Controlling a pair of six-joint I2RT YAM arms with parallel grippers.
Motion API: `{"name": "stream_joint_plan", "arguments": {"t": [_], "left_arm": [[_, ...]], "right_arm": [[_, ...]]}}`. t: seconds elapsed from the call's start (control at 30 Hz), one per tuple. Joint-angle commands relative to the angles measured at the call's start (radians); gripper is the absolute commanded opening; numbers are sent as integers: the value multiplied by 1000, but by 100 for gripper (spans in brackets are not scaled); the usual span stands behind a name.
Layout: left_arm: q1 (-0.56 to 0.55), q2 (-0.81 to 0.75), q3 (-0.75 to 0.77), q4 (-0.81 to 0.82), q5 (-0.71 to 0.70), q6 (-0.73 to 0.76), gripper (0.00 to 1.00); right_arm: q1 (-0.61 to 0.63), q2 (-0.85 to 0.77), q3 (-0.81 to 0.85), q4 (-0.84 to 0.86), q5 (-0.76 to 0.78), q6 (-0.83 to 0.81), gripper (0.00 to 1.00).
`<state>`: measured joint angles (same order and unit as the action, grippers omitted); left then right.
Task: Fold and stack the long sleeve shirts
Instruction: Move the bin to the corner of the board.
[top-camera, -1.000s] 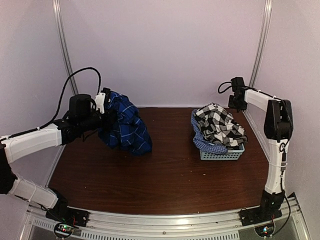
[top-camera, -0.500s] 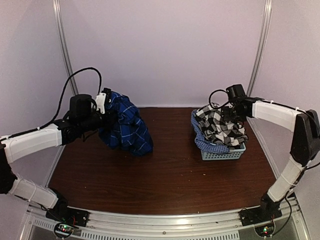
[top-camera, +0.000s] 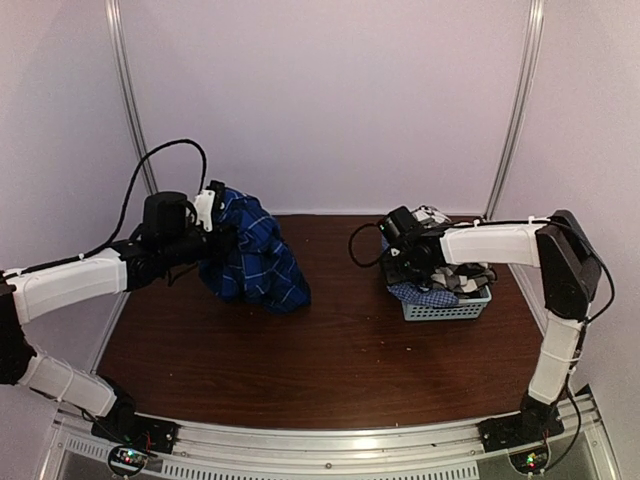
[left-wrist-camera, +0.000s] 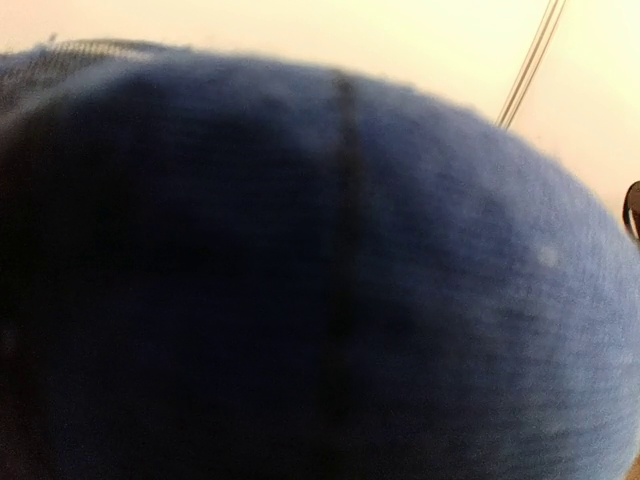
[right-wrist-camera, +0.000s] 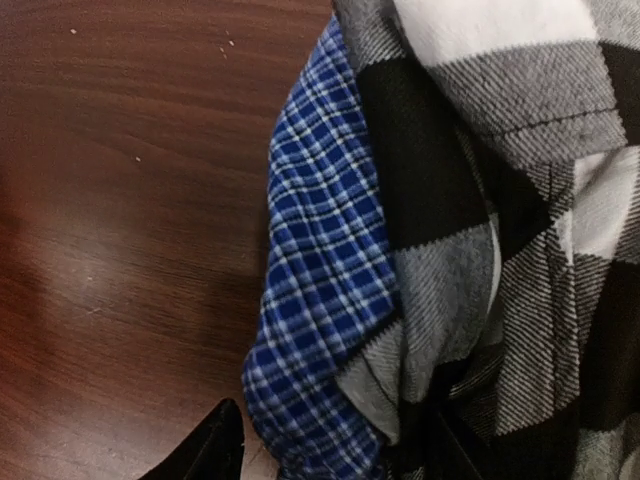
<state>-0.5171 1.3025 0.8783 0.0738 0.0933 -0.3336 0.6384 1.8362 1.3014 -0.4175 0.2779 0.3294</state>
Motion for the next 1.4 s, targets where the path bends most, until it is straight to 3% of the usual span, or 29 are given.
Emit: {"name": "stream_joint_plan", "arguments": {"t": [0.0,0.2,0.4,0.6,0.87,1.07,1.2,1.37], "left_arm": [[-4,4,2,58,15,-11,0],[-4,6,5,57,26,-12,0],[-4,13,-1,56,26,-11,0],[-4,32,2,53,36,-15,0],[-4,57,22,37,33,-7,0],[-4,77,59,-8,48,-12,0],[-4,106,119,-42,99,-11,0],[-14,129,238,-65,231,-15,3]], "right_arm": [[3,99,42,-30,21,40,58],[-89,109,29,-84,103,78,35],[-245,21,-76,-40,117,-12,21],[-396,27,-63,1,63,-54,18],[-440,132,54,-17,112,-93,19],[-463,108,57,-30,110,-152,31],[-428,6,3,-1,62,-164,51],[-304,-207,-66,48,6,-182,89]]}}
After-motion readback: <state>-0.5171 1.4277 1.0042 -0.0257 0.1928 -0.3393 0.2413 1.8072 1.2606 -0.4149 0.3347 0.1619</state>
